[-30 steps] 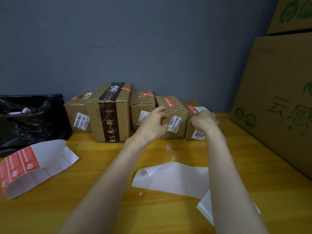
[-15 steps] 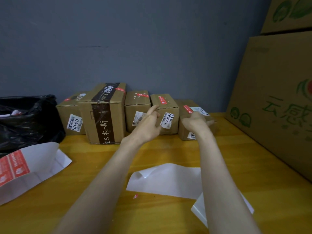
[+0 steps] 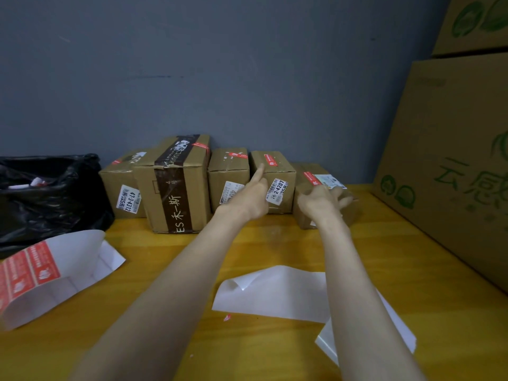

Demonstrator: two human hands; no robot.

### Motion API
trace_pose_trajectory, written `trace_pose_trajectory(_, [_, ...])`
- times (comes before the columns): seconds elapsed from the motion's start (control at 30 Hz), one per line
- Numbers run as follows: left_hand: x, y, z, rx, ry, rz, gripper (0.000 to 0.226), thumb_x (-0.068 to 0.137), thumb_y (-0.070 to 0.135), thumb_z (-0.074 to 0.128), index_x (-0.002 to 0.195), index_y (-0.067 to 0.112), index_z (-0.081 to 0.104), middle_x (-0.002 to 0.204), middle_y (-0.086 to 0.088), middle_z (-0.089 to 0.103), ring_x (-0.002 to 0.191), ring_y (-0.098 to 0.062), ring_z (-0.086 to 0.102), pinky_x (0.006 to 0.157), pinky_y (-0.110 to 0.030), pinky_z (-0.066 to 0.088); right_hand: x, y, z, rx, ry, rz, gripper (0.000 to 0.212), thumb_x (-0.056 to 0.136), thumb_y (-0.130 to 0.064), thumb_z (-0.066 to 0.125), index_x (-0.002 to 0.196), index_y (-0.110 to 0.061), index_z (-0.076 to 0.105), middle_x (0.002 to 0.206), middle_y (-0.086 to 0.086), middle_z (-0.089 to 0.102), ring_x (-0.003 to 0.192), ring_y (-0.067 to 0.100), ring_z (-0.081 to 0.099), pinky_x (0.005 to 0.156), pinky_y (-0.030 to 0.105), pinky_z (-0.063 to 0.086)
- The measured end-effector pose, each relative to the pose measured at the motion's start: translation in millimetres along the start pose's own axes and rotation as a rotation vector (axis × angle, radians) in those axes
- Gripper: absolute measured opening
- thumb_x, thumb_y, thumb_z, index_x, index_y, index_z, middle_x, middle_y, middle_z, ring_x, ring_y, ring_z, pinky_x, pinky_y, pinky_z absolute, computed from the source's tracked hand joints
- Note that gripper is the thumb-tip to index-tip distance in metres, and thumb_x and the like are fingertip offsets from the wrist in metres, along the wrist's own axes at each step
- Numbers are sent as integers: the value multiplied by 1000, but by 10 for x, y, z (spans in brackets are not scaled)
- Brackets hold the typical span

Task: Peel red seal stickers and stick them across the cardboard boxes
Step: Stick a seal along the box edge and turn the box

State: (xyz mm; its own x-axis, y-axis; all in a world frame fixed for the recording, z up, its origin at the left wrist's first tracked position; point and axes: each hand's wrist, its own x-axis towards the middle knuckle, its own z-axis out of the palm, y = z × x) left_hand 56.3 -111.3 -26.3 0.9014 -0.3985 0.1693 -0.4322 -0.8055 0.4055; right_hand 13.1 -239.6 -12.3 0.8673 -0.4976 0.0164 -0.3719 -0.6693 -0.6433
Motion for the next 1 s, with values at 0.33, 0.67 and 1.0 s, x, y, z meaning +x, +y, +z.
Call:
trace_pose_trajectory(0.33, [1,16,50,-52,149,-7,7,91,2,44,96,5,47,159,0,-3,107,-32,55,86,-48,46,-28,30,94,-38,146,-61,39,92,-32,49,121,-6,55,154,21,9,143,35,-5,112,45,12])
trace_pose_trajectory(0.67, [-215,-210,39,-195,645,-53,53,89,-2,42,141,0,29,154,-17,14,143,-28,10,113,-26,8,-324,-409,308,324,114,-614,44,85,3,46,128,-4,53,131,11,54,124,24,45,100,22,28])
trace_pose_trajectory(1.0, [-236,-178,56,-327,495,-136,54,93,1,39,144,-1,21,156,-14,10,144,-29,-8,113,-30,-2,-355,-490,472,580,-295,-453,55,95,-10,42,147,-12,26,153,5,28,140,15,25,107,24,24])
